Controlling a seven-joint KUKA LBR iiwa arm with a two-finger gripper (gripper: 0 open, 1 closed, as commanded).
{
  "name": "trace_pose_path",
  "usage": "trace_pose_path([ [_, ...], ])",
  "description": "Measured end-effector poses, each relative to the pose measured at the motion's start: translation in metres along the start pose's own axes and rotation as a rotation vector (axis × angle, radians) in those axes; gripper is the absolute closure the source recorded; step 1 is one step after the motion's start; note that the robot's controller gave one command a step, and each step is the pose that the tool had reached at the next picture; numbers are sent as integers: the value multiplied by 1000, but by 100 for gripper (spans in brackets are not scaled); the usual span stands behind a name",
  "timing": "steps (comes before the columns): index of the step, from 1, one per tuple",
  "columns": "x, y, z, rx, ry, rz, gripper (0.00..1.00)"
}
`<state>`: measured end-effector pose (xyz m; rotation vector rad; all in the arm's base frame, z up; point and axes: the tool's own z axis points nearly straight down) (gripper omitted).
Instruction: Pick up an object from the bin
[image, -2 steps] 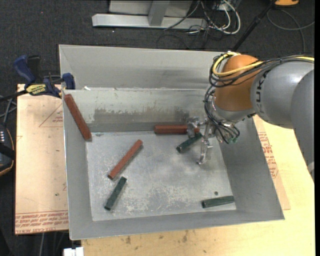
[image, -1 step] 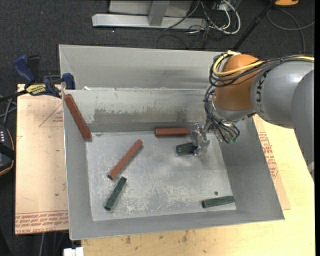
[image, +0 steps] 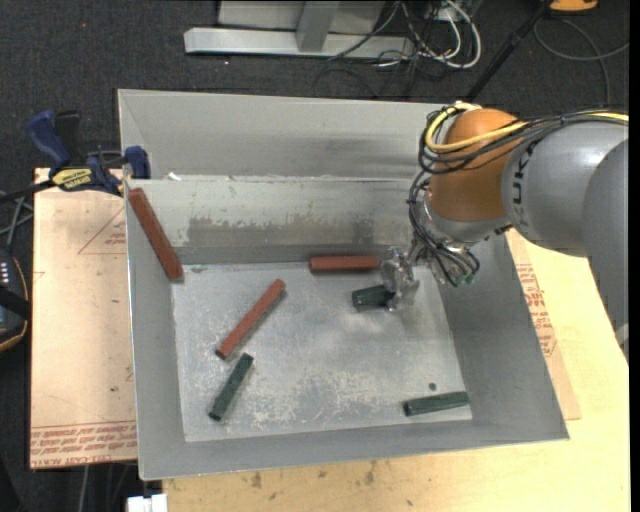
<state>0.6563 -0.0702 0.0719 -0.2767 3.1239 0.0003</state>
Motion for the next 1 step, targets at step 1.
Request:
trace_pose_path([
  [1, 41, -16, -143, 0, 0, 55, 100],
])
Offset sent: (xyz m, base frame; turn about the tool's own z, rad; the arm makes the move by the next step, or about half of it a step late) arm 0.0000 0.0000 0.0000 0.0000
